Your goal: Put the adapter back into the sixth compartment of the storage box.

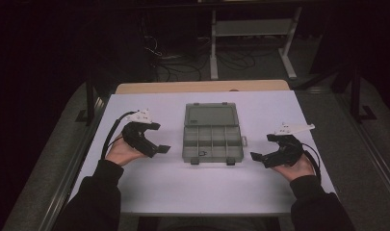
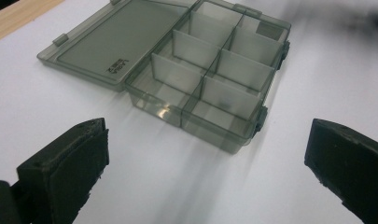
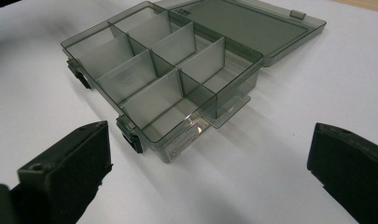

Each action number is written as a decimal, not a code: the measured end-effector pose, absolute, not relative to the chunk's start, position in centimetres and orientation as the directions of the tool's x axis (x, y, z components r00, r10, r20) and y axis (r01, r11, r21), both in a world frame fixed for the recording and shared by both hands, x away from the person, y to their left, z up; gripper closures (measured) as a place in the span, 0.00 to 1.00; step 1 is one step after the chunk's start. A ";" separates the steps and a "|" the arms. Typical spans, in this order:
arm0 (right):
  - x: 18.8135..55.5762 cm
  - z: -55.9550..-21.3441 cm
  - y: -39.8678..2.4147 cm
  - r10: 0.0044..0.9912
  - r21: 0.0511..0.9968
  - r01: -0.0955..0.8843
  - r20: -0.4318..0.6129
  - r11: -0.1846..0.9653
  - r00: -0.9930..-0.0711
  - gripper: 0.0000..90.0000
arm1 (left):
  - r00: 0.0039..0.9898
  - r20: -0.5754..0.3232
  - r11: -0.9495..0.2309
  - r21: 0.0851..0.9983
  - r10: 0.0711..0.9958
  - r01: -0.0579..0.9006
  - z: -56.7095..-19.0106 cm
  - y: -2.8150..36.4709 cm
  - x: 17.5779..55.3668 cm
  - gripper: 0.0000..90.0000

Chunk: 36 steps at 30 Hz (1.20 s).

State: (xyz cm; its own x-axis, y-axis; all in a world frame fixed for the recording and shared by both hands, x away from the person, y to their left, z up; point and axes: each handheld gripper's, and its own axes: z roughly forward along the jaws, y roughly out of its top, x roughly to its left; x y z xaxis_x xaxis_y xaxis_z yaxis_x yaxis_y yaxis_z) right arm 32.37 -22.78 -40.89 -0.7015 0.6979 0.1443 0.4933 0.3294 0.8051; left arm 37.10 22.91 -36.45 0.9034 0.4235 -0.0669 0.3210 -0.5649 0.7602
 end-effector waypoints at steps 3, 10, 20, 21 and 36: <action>32.4 -40.9 -22.8 0.698 0.805 0.493 0.144 0.330 -0.702 0.00 | 0.898 -0.070 -0.555 0.764 0.434 0.328 -36.6 23.5 37.0 0.00; 32.4 -40.9 -22.8 0.698 0.805 0.493 0.144 0.329 -0.701 0.00 | 0.884 -0.077 -0.535 0.771 0.462 0.347 -37.0 24.9 36.8 0.00; 32.3 -40.9 -22.8 0.699 0.805 0.494 0.144 0.330 -0.701 0.00 | 0.856 -0.081 -0.495 0.786 0.510 0.369 -37.7 27.3 36.2 0.00; 32.3 -40.9 -22.8 0.699 0.804 0.494 0.144 0.330 -0.701 0.00 | 0.854 -0.081 -0.489 0.790 0.514 0.369 -37.7 27.6 36.1 0.00; 32.3 -41.0 -22.7 0.702 0.802 0.498 0.145 0.329 -0.698 0.00 | 0.806 -0.072 -0.406 0.835 0.588 0.371 -38.3 31.0 34.7 0.00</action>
State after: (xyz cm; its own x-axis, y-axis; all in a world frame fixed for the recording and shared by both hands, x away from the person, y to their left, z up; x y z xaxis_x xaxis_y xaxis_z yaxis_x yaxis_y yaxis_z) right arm 32.33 -22.74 -40.95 -0.6977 0.7016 0.1446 0.4975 0.3294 0.8025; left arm 34.65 30.97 -38.27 0.8058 0.5877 -0.0724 0.3714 -0.4063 0.8349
